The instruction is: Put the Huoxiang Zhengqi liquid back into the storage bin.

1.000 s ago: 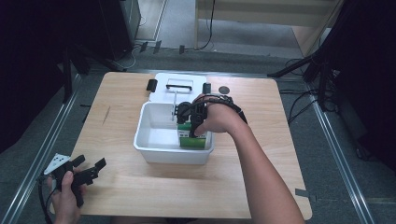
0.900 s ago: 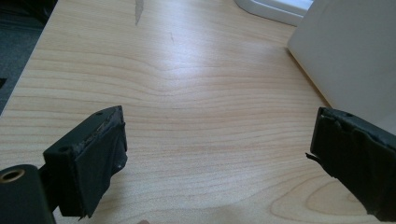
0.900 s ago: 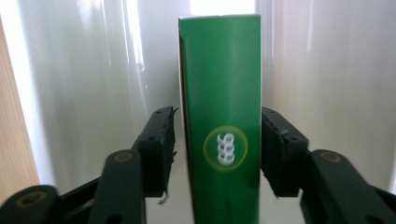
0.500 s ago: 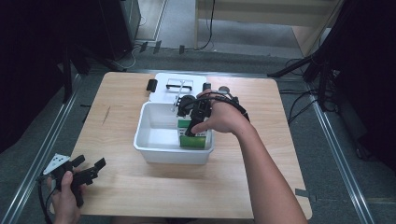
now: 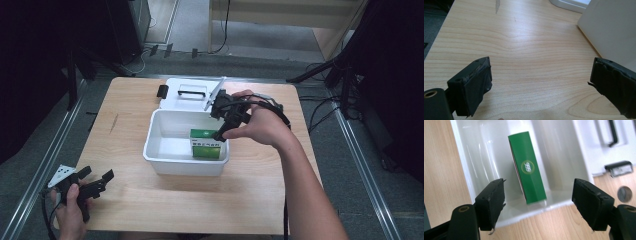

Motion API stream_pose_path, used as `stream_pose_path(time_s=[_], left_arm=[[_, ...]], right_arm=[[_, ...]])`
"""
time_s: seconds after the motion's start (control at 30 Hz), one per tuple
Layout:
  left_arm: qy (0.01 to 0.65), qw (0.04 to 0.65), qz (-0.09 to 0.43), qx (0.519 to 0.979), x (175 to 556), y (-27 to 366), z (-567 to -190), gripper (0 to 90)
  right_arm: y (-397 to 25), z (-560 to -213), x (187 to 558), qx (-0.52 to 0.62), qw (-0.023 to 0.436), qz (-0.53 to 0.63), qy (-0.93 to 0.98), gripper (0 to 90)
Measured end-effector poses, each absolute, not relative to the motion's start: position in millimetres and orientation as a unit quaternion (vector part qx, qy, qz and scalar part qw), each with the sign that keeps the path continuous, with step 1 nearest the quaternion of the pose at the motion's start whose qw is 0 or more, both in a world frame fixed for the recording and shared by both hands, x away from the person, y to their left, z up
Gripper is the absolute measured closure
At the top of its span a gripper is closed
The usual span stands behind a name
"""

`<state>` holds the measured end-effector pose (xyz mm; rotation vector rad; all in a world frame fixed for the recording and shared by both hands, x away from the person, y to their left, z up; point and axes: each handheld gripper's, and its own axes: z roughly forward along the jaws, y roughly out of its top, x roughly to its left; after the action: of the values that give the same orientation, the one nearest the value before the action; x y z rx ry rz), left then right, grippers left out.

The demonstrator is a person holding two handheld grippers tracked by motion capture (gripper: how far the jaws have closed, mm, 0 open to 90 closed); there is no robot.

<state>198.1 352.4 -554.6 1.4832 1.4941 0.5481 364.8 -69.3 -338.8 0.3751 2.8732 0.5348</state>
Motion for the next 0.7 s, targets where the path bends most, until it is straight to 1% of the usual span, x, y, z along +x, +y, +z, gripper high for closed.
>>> stream_pose_path(time_s=[0.13, 0.17, 0.2, 0.33, 0.37, 0.53, 0.63, 0.7], left_arm=[[0.607, 0.463, 0.224, 0.606, 198.5, 351.7, -554.7, 4.5], [0.607, 0.463, 0.224, 0.606, 198.5, 351.7, -554.7, 4.5], [0.607, 0.463, 0.225, 0.606, 198.5, 351.5, -554.7, 4.5], [0.606, 0.461, 0.226, 0.607, 198.6, 351.2, -554.6, 4.5], [0.606, 0.461, 0.226, 0.607, 198.6, 351.2, -554.6, 4.5], [0.607, 0.461, 0.227, 0.606, 198.7, 351.0, -554.7, 4.5], [0.607, 0.461, 0.227, 0.607, 198.7, 351.1, -554.7, 4.5], [0.606, 0.460, 0.227, 0.608, 198.7, 350.6, -554.6, 4.5]], right_arm=[[-93.2, -331.2, 361.6, 0.146, 0.118, 0.207, 0.960, 26.4], [-93.2, -331.2, 361.6, 0.146, 0.118, 0.207, 0.960, 26.4], [-105.1, -329.5, 360.2, 0.160, 0.125, 0.222, 0.954, 26.4], [-127.4, -329.9, 357.5, 0.182, 0.140, 0.243, 0.942, 26.4], [-127.4, -329.9, 357.5, 0.182, 0.140, 0.243, 0.942, 26.4], [-160.0, -338.8, 352.1, 0.220, 0.157, 0.287, 0.919, 26.4], [-170.8, -343.7, 350.1, 0.234, 0.165, 0.305, 0.908, 26.0], [-183.8, -352.0, 347.0, 0.244, 0.185, 0.330, 0.893, 25.2]])
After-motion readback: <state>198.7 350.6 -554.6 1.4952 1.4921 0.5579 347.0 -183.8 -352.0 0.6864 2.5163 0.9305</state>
